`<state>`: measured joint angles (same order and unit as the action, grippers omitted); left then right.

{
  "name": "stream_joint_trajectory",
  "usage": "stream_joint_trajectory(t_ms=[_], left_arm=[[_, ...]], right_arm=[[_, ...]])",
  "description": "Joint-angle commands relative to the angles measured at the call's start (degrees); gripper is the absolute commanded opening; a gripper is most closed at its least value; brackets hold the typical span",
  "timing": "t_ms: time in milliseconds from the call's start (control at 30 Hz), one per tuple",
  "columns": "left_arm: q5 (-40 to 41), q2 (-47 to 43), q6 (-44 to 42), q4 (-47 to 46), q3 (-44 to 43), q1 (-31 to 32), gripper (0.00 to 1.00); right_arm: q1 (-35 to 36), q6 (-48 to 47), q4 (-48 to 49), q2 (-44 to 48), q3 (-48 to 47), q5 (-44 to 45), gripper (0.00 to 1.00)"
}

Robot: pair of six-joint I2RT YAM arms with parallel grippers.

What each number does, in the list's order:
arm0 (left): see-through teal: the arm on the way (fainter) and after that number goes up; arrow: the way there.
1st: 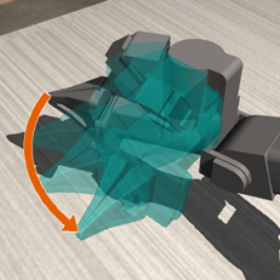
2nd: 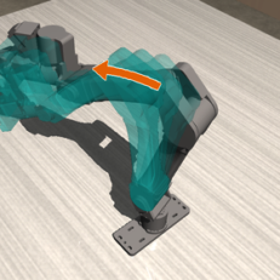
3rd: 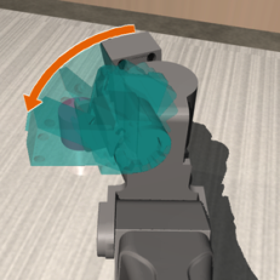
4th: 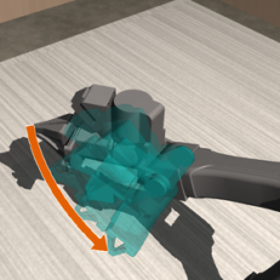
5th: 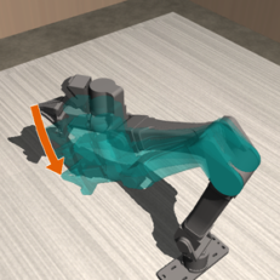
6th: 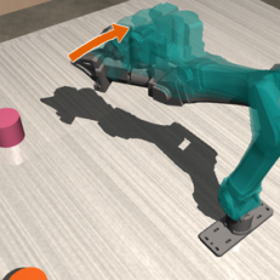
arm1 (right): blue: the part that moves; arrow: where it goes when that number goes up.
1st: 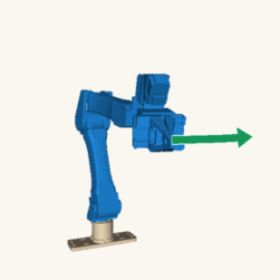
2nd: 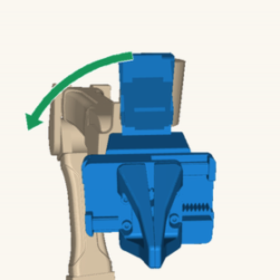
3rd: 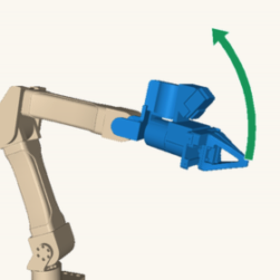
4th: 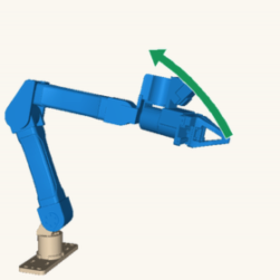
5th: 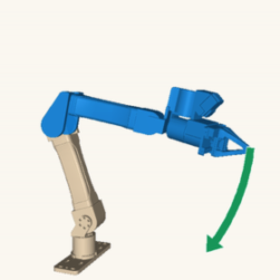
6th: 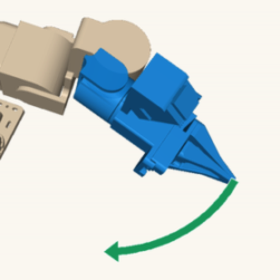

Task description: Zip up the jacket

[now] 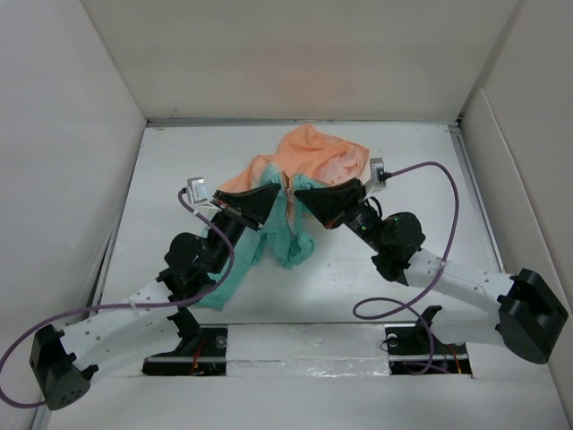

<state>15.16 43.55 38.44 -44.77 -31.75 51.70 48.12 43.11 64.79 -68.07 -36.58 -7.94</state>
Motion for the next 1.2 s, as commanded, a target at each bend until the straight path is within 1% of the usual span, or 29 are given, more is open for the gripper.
stream_joint_trajectory(t_ms=[0, 1033, 1167], left_arm=[[-1.09, -0.49, 0.41, -4.62, 0.11, 0.24, 0.0], [-2.68, -1.45, 0.94, -8.4, 2.13, 0.24, 0.0], [-3.99, -0.75, 1.2, -8.92, 2.13, 0.24, 0.0]], right_arm=[[0.66, -0.57, 4.82, 0.57, -0.6, 1.0, 0.0], [0.66, 0.04, 6.22, -0.04, -0.43, 2.06, 0.0], [0.66, 0.31, 6.57, -0.39, -0.69, 1.79, 0.0]])
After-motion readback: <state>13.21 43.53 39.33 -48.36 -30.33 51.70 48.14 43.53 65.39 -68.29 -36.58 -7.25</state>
